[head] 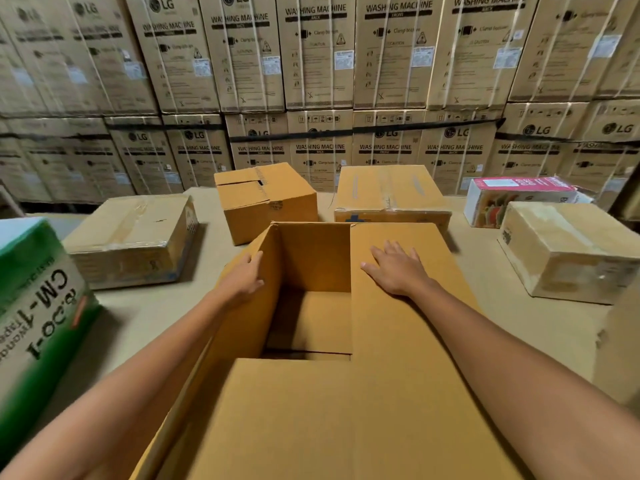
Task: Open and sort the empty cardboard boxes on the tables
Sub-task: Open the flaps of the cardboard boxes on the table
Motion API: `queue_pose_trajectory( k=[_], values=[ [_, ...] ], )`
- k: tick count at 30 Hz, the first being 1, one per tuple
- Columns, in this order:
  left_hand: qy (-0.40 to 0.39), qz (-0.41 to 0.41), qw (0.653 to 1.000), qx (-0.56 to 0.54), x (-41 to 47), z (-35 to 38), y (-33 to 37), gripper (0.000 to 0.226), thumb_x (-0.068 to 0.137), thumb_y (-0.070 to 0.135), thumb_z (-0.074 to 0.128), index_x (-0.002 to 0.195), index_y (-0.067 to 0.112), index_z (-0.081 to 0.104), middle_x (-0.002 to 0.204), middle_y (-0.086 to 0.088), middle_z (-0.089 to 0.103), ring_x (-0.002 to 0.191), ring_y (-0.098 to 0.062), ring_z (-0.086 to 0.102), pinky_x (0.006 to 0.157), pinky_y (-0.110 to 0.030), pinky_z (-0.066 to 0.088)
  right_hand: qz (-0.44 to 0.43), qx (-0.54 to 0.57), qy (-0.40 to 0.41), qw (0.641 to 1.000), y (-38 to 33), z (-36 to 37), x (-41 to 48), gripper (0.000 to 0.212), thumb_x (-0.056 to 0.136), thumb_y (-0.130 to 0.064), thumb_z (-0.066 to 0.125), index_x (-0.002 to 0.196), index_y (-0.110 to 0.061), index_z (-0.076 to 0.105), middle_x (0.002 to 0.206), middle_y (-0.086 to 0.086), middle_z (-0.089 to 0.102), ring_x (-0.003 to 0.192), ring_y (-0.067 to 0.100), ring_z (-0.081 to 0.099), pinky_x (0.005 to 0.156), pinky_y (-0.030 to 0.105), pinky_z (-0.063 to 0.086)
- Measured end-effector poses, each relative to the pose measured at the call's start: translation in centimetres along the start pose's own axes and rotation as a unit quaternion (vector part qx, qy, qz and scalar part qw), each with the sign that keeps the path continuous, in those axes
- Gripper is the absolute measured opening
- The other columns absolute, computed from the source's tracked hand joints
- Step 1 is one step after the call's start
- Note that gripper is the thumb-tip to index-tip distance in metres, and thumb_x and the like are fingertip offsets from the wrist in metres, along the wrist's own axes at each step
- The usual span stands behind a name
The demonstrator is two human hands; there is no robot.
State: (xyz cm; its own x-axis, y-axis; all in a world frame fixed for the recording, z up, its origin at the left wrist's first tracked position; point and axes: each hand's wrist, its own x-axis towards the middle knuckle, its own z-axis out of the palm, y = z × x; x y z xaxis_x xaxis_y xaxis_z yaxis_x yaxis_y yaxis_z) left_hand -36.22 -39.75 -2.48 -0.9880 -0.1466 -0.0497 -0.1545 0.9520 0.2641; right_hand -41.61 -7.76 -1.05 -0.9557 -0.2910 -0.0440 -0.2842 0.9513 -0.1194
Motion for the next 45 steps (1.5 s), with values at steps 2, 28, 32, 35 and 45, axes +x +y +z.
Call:
queue_pose_trajectory(
  k=[2, 28, 32, 35, 45],
  values=[
    [0.000, -0.003, 1.000, -0.013, -2.2, 0.3, -0.2, 0.071, 0.100, 0.015, 0.055, 0.158, 0.012, 0.015, 0.162, -0.015, 0.019, 0.144, -0.032, 0.033, 0.114, -0.037, 0.031, -0.002, 0.005, 0.003, 1.000, -0.4, 0.2, -2.6, 0.070, 0.101, -0.062, 0.022, 0.159, -0.023, 0.018, 0.167, 0.011, 0.006, 0.154, 0.028, 0.004, 0.122, 0.054, 0.006],
    [0.070, 0.105, 0.992, -0.002, -33.6, 3.2, 4.6, 0.052, 0.102, 0.051, 0.035, 0.137, 0.017, 0.052, 0.146, -0.008, 0.049, 0.135, -0.025, 0.044, 0.116, -0.047, 0.030, 0.056, 0.042, 0.059, 0.996, -12.1, 0.8, -32.9, 0.048, 0.093, -0.042, 0.052, 0.136, -0.021, 0.055, 0.141, 0.008, 0.054, 0.133, 0.033, 0.045, 0.109, 0.057, 0.037],
    [0.070, 0.095, 0.993, 0.017, -33.2, 3.1, 4.9, 0.052, 0.101, 0.053, 0.034, 0.137, 0.019, 0.051, 0.146, -0.005, 0.049, 0.134, -0.023, 0.045, 0.116, -0.046, 0.030, 0.054, 0.071, 0.108, 0.990, -13.4, -2.4, -33.6, 0.015, 0.091, -0.018, 0.062, 0.106, -0.017, 0.065, 0.096, 0.003, 0.064, 0.087, 0.022, 0.062, 0.074, 0.037, 0.057],
    [0.065, 0.105, 0.992, 0.018, -33.0, 3.3, 7.1, 0.050, 0.101, 0.053, 0.034, 0.136, 0.021, 0.051, 0.143, -0.003, 0.050, 0.132, -0.021, 0.046, 0.116, -0.047, 0.033, 0.064, 0.038, 0.114, 0.991, -13.1, -6.9, -34.2, 0.011, 0.092, -0.006, 0.060, 0.099, -0.014, 0.062, 0.091, 0.004, 0.062, 0.081, 0.022, 0.061, 0.063, 0.032, 0.052],
    [0.037, 0.167, 0.985, 0.023, -31.2, 5.4, 16.4, 0.049, 0.102, 0.052, 0.032, 0.133, 0.020, 0.050, 0.137, -0.005, 0.051, 0.126, -0.022, 0.047, 0.112, -0.048, 0.036, 0.218, -0.082, 0.249, 0.940, -0.3, -18.2, -36.8, 0.032, 0.094, 0.003, 0.046, 0.119, -0.007, 0.063, 0.119, 0.015, 0.065, 0.110, 0.036, 0.062, 0.074, 0.038, 0.043]
  ],
)
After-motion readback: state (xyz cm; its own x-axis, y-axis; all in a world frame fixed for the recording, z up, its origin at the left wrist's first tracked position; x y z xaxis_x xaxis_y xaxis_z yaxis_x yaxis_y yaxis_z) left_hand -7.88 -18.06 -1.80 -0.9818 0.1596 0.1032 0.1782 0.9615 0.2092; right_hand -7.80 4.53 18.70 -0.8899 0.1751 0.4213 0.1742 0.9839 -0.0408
